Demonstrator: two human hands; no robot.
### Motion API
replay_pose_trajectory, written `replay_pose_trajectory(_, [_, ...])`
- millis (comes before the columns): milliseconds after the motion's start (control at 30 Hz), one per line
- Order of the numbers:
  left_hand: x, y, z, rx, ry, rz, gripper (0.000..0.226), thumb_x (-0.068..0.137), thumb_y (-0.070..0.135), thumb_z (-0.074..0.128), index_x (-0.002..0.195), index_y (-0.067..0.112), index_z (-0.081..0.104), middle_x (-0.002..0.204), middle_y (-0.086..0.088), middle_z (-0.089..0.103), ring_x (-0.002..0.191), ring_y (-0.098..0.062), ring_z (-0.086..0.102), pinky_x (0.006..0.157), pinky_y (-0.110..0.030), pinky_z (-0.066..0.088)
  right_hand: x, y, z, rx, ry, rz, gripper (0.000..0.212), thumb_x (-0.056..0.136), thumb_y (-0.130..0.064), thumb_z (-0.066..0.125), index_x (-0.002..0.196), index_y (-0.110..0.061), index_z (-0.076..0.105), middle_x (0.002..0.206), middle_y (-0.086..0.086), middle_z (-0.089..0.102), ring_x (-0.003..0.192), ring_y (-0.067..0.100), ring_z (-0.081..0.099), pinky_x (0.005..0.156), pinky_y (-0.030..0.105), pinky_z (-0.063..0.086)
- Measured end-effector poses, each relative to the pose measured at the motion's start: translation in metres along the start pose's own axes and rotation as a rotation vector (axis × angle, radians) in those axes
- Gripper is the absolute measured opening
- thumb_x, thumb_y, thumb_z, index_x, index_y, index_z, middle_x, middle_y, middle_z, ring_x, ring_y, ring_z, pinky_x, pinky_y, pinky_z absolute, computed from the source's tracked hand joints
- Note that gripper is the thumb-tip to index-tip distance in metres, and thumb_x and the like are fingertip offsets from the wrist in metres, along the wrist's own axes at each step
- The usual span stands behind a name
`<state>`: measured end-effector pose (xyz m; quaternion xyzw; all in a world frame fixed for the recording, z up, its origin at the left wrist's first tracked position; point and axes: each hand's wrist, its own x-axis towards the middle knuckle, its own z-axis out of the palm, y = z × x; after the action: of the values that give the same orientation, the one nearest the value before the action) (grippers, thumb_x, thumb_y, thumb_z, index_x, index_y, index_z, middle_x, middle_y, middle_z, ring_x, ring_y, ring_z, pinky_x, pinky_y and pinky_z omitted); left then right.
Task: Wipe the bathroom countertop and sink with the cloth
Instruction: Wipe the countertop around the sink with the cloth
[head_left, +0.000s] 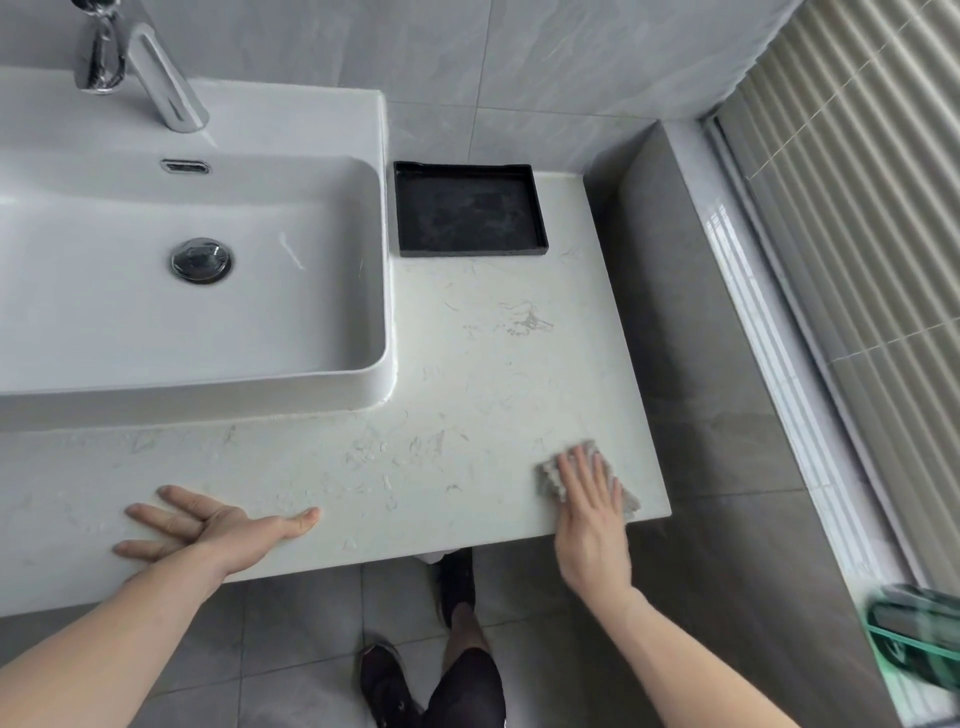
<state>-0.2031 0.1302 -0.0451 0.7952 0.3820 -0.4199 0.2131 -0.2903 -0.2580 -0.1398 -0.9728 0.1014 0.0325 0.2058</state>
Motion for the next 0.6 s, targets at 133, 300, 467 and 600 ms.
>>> replay_pose_trajectory(133, [-0.001, -0.001, -0.001, 0.003, -0.002, 0.010, 0.175, 0.041, 0.087, 0.079, 0.154, 0.007, -0.028, 0.161, -0.020, -0.036, 0.147, -0.053, -0.027, 0.119, -0.068, -0.005, 0.023, 0.053, -0.039, 0.120, 0.056, 0.277, 0.049, 0.109, -0.008, 0.040, 0.157, -0.019, 0.040, 0.168, 0.002, 0.029, 0.158, 0.022, 0.018, 0.125, 0.054, 0.024])
replay_pose_trajectory(300, [0.002, -0.001, -0.002, 0.016, -0.013, -0.002, 0.179, 0.036, 0.089, 0.078, 0.153, 0.008, -0.031, 0.159, -0.019, -0.040, 0.146, -0.052, -0.029, 0.118, -0.069, -0.004, 0.040, 0.018, -0.062, 0.385, 0.236, 0.476, 0.046, 0.112, -0.019, 0.035, 0.154, -0.032, 0.044, 0.164, -0.009, 0.038, 0.155, 0.013, 0.027, 0.126, 0.037, 0.026])
replay_pose_trajectory(467, [-0.001, -0.001, -0.003, 0.037, -0.014, -0.003, 0.175, 0.040, 0.092, 0.073, 0.155, 0.005, -0.026, 0.161, -0.023, -0.033, 0.147, -0.053, -0.025, 0.119, -0.069, -0.003, 0.030, -0.063, -0.007, 0.386, 0.030, -0.002, 0.049, 0.106, 0.002, 0.043, 0.146, -0.026, 0.052, 0.161, -0.009, 0.042, 0.153, 0.013, 0.031, 0.127, 0.049, 0.024])
replay_pose_trajectory(600, [0.000, -0.002, -0.002, 0.045, -0.023, -0.008, 0.177, 0.036, 0.094, 0.071, 0.154, 0.005, -0.027, 0.161, -0.023, -0.034, 0.147, -0.054, -0.025, 0.119, -0.069, -0.003, 0.014, -0.122, 0.034, 0.135, -0.222, -0.272, 0.052, 0.111, -0.031, 0.039, 0.161, -0.036, 0.028, 0.173, -0.010, 0.005, 0.160, 0.015, -0.011, 0.130, 0.043, -0.008])
